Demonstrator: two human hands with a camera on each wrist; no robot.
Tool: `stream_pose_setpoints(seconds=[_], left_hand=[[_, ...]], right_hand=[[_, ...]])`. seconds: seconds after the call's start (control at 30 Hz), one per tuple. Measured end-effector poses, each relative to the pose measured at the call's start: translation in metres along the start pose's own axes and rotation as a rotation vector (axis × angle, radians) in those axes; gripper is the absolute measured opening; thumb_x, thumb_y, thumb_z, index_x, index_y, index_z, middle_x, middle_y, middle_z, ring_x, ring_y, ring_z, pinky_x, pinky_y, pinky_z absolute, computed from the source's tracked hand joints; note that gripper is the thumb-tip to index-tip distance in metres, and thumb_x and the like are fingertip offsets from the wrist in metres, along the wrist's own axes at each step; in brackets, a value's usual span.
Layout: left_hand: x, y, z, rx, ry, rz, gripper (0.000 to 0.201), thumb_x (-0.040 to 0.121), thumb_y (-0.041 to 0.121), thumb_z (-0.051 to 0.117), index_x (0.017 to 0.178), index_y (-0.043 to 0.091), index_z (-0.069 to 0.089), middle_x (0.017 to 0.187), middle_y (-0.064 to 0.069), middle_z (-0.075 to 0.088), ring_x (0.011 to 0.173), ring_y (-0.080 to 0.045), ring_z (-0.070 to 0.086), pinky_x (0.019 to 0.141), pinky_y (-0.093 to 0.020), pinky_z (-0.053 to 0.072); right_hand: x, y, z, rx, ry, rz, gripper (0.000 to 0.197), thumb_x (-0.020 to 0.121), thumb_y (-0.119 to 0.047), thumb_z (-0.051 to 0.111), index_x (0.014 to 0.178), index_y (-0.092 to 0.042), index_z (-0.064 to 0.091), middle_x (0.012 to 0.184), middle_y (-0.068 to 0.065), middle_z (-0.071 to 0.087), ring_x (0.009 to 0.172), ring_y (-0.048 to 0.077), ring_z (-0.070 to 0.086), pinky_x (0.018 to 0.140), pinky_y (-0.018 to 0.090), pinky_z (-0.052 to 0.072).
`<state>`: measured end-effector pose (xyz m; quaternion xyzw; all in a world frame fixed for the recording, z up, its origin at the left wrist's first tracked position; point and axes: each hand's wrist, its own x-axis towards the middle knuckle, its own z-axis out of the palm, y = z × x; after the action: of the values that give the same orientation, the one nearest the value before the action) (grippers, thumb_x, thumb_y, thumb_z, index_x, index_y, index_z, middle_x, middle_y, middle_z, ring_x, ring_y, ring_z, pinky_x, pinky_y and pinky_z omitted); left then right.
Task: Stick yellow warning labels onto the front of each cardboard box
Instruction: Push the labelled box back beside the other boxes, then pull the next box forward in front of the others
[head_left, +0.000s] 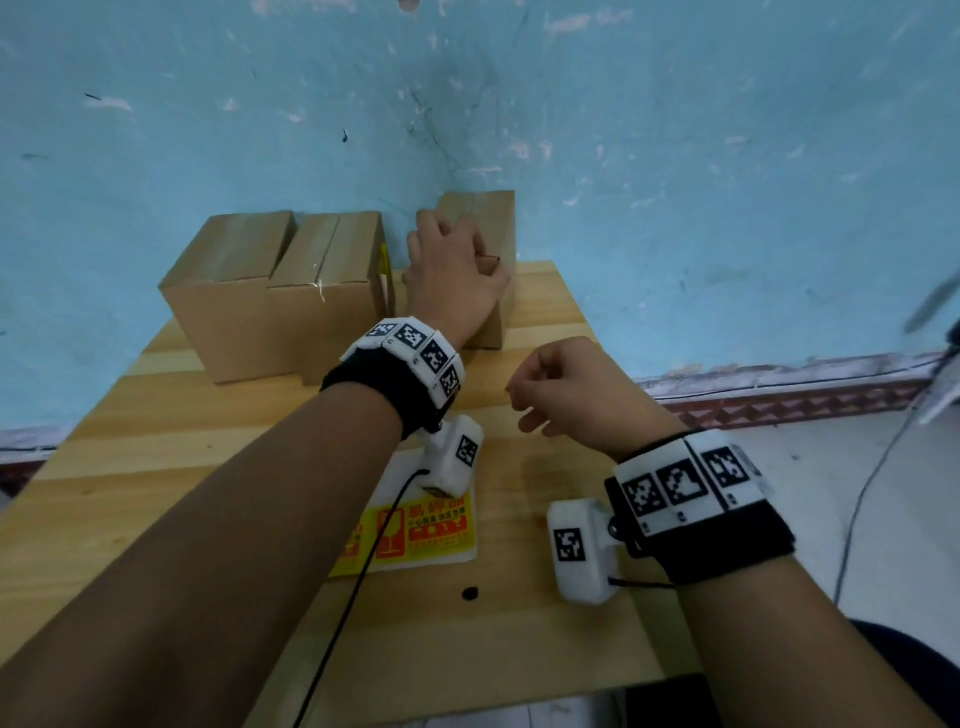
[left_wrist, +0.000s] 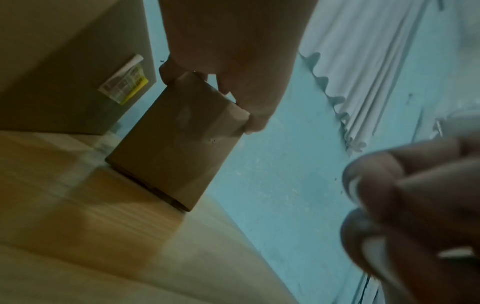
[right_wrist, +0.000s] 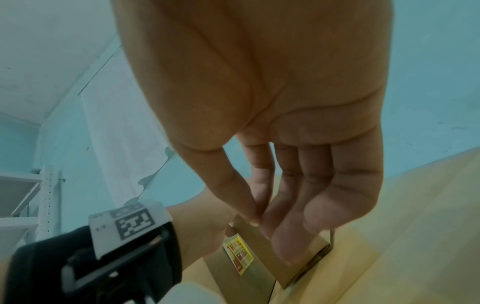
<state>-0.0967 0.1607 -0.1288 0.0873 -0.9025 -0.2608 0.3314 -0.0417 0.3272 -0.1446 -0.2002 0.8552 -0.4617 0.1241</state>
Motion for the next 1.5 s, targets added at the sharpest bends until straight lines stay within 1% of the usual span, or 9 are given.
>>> stream_pose_setpoints(seconds=[0.1,0.3,0.63,0.7,0.8,1.07,1.2,1.37,1.5], left_hand=[[-0.006,0.000,-0.003,-0.053,-0.025,-0.071,0.048,0.071,0.038,0.071,0.107,0.018,0.046,0.119,-0.004,0.028,0.114,-0.026,0.036,0.092,-0.031,0.038],[-0.012,-0.001,-0.037,0.080,-0.383,0.029,0.071,0.078,0.044,0.065,0.142,0.040,0.036,0.145,-0.007,0.032,0.132,-0.037,0.029,0.098,-0.042,0.033],[-0.036,-0.008,-0.106,0.188,-0.681,0.158,0.069,0.068,0.050,0.064,0.135,0.047,0.045,0.144,0.005,0.033,0.130,-0.022,0.037,0.104,-0.048,0.042],[-0.042,-0.011,-0.119,0.157,-0.715,0.176,0.069,0.066,0.048,0.067,0.133,0.047,0.047,0.141,0.009,0.033,0.127,-0.019,0.040,0.102,-0.044,0.044],[-0.050,-0.016,-0.134,0.127,-0.722,0.212,0.067,0.075,0.032,0.076,0.136,0.040,0.049,0.145,0.006,0.032,0.129,-0.015,0.038,0.102,-0.035,0.040],[-0.062,-0.044,-0.169,0.089,-0.682,0.149,0.072,0.075,0.015,0.076,0.136,0.042,0.050,0.159,0.013,0.025,0.120,-0.007,0.043,0.074,-0.003,0.032],[-0.062,-0.057,-0.182,0.080,-0.679,0.150,0.072,0.078,0.001,0.067,0.140,0.034,0.051,0.159,0.011,0.029,0.142,-0.009,0.031,0.097,-0.016,0.028],[-0.072,-0.080,-0.198,0.003,-0.618,0.143,0.068,0.079,-0.007,0.064,0.135,0.029,0.057,0.155,0.009,0.038,0.143,-0.006,0.031,0.112,-0.026,0.033],[-0.081,-0.097,-0.204,-0.080,-0.564,0.116,0.062,0.082,-0.002,0.072,0.133,0.031,0.059,0.153,0.015,0.040,0.140,0.005,0.029,0.108,-0.015,0.030]], right_hand=[[0.000,0.001,-0.002,-0.004,0.015,0.010,0.013,0.087,-0.010,0.058,0.081,-0.008,0.069,0.086,0.015,0.075,0.068,0.016,0.074,0.067,0.039,0.059],[0.003,0.004,-0.006,0.045,0.138,0.042,0.017,0.086,-0.013,0.056,0.088,0.001,0.066,0.084,0.019,0.074,0.072,0.025,0.075,0.074,0.050,0.060],[0.003,0.002,-0.002,0.041,0.262,0.134,0.030,0.064,-0.024,0.057,0.072,0.005,0.058,0.068,0.016,0.057,0.069,0.038,0.066,0.064,0.050,0.055],[0.004,0.001,0.000,0.042,0.261,0.168,0.043,0.066,-0.029,0.063,0.095,0.002,0.055,0.081,0.011,0.059,0.079,0.031,0.064,0.066,0.043,0.054],[0.003,0.003,0.002,-0.022,0.285,0.196,0.059,0.079,-0.025,0.070,0.123,0.002,0.040,0.103,0.010,0.056,0.095,0.028,0.058,0.069,0.035,0.046],[0.005,-0.004,0.013,-0.052,0.271,0.076,0.041,0.078,-0.027,0.076,0.108,-0.009,0.055,0.098,0.003,0.062,0.089,0.020,0.059,0.068,0.032,0.043],[0.007,-0.005,0.020,-0.044,0.200,0.034,0.041,0.075,-0.036,0.080,0.102,-0.012,0.059,0.096,0.007,0.070,0.091,0.024,0.067,0.075,0.039,0.053],[0.005,-0.010,0.027,-0.039,0.116,-0.011,0.037,0.077,-0.034,0.080,0.100,-0.014,0.059,0.093,0.005,0.071,0.088,0.023,0.069,0.086,0.052,0.056],[0.001,-0.015,0.029,-0.069,0.062,-0.086,0.022,0.080,-0.027,0.079,0.093,-0.014,0.066,0.085,0.003,0.074,0.083,0.018,0.071,0.086,0.045,0.057]])
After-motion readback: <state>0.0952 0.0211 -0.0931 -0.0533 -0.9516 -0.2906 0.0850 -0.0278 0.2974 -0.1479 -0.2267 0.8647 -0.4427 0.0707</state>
